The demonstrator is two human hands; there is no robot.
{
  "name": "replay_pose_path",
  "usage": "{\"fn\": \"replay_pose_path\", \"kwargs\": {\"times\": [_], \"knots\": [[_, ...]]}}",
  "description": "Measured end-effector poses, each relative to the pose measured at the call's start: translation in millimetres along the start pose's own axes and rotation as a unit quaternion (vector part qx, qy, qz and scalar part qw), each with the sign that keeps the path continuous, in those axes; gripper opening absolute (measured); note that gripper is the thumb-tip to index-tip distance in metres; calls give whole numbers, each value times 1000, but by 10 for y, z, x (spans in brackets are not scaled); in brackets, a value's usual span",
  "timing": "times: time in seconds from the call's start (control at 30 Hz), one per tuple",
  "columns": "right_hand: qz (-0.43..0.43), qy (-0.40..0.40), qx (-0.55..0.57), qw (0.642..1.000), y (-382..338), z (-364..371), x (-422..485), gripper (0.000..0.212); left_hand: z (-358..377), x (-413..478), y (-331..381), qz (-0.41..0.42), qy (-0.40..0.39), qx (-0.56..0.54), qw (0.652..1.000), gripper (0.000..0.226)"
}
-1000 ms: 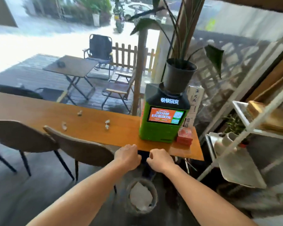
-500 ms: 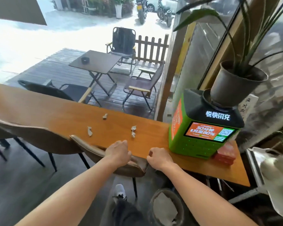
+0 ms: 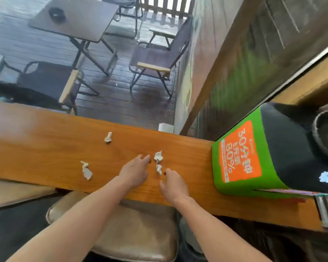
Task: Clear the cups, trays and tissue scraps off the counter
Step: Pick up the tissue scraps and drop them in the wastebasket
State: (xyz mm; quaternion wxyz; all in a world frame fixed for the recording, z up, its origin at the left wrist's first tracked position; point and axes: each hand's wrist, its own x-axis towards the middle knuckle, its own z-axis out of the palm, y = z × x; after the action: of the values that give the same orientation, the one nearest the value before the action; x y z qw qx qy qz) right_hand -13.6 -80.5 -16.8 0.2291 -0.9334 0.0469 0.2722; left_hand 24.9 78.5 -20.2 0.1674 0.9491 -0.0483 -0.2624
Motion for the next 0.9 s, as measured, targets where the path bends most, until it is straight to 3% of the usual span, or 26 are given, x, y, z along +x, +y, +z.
{"fn": "replay_pose_path", "kwargs": {"times": [0.17,0.27,0.5,0.63,0.9], "knots": [[37,38,32,998,-88,199,265,40,84,539,-21,81,26,-14,996,56],[61,64,62,994,-106,275,396,34,149,796,-31,135,-1,4,991,55],[69,76,79,992,-134,432,510,24,200,1011,-88,202,10,27,979,21],[65,86,55,993,-153,462,536,4,164,1009,-190,195,15,21,981,10],[58,83,21,995,-166,400,641,12,33,821,-534,100,0,-3,995,15]]}}
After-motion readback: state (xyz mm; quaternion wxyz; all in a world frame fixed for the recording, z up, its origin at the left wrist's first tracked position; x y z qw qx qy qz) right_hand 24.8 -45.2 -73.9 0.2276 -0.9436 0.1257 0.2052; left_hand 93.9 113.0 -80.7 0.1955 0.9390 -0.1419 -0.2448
